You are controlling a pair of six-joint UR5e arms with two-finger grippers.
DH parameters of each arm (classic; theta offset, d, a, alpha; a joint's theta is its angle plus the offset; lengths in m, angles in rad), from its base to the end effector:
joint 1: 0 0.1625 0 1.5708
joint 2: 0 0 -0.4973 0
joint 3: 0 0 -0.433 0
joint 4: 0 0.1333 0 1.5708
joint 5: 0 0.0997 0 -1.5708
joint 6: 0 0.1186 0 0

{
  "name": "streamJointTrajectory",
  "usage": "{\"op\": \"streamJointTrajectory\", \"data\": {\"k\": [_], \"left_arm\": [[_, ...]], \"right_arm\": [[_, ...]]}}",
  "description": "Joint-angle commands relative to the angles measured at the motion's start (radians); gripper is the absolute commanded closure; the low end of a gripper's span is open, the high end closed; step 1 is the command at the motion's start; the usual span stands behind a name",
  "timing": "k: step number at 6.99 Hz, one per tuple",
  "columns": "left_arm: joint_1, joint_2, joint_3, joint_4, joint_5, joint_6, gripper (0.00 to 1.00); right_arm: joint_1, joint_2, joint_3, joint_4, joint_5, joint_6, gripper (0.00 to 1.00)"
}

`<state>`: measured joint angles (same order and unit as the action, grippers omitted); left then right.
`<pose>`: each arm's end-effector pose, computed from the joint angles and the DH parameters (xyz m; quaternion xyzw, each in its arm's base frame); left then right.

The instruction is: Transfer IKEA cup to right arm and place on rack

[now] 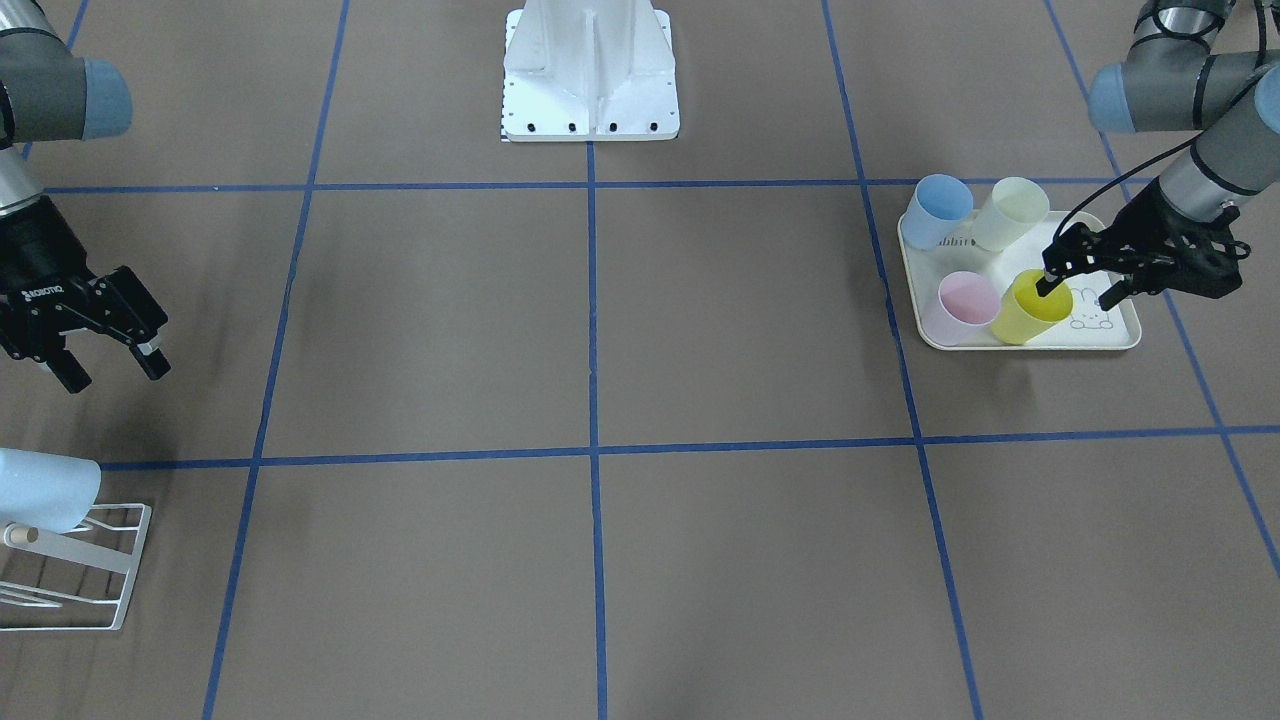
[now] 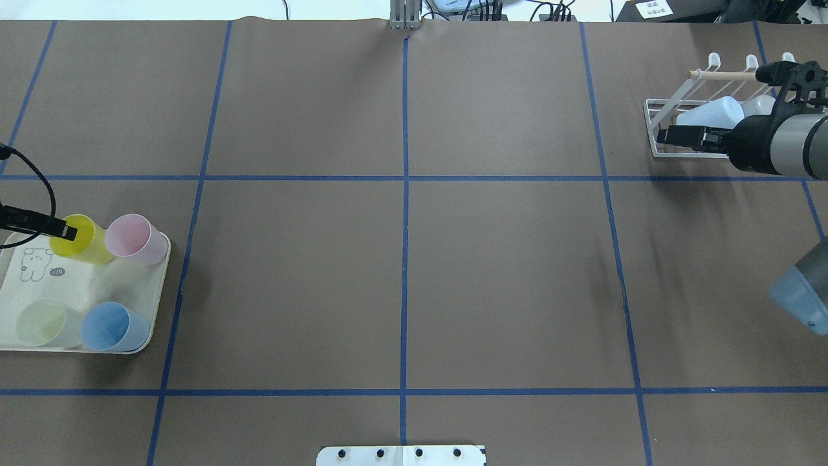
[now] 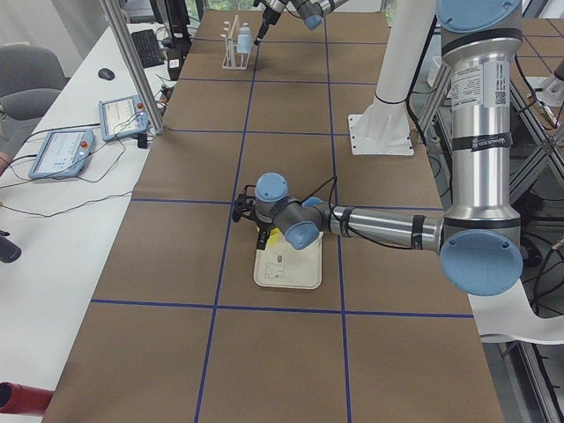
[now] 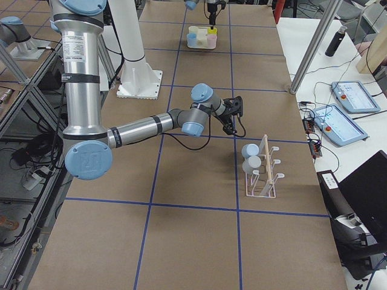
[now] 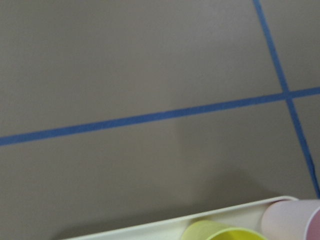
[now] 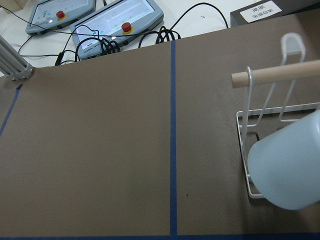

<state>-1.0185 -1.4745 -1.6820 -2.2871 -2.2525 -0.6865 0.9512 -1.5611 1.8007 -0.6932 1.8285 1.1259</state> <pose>0.2234 -0.4741 0.6530 0.0931 0.4498 0.0602 0.8862 -0.2484 -0.5257 0.5177 0.2543 -0.4727 0.1447 0.8312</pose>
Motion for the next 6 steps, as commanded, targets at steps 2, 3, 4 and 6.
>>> {"op": "streamJointTrajectory", "data": {"k": [2,3,4,6], "left_arm": [[0.020,-0.004,0.022,0.024,0.001,0.002,0.99],[0.020,-0.006,0.022,0.026,-0.002,0.002,1.00],[0.014,0.009,0.015,0.024,-0.042,0.002,1.00],[-0.207,0.006,-0.010,0.026,-0.253,0.001,1.00]], "right_arm": [[-0.002,-0.005,0.002,0.001,0.002,0.000,0.01],[-0.002,-0.005,0.000,0.001,0.002,0.000,0.01],[-0.002,-0.005,0.002,0.001,0.000,0.000,0.01],[-0.003,-0.002,0.005,0.001,0.000,0.000,0.01]]}}
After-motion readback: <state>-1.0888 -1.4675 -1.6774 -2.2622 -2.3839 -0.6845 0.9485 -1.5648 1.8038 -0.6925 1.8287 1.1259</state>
